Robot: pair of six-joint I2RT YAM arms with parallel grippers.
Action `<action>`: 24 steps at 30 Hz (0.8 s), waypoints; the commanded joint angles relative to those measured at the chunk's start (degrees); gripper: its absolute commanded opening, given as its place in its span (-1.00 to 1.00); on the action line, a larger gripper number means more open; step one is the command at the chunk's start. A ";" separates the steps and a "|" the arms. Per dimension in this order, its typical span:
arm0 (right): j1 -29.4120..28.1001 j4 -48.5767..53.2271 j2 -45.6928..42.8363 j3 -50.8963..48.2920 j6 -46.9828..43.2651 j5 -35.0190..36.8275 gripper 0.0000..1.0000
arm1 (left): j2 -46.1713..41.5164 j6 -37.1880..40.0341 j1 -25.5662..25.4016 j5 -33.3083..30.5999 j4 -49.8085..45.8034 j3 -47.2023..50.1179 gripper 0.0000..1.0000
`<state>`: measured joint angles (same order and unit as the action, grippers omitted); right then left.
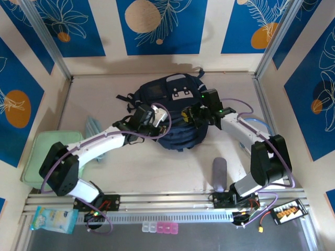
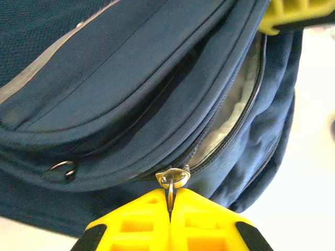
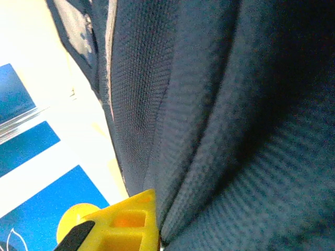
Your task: Pack books, pencil case, and school supplies into a backpack
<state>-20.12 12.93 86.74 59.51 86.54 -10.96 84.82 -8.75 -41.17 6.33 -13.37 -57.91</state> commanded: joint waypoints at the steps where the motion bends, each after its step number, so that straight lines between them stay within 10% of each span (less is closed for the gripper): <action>1: 2.72 -0.80 -2.60 0.48 -3.67 2.51 -0.77 | -2.53 3.39 1.49 -3.26 -4.92 0.25 -1.00; 24: 2.26 -7.20 2.74 2.60 -4.90 -7.21 -0.77 | 16.18 7.45 17.93 -0.89 -3.55 -14.11 -1.00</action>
<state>-17.19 8.32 88.14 59.77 82.52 -16.73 99.77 -2.44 -25.19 6.44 -15.94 -69.49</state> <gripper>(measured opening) 0.115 0.045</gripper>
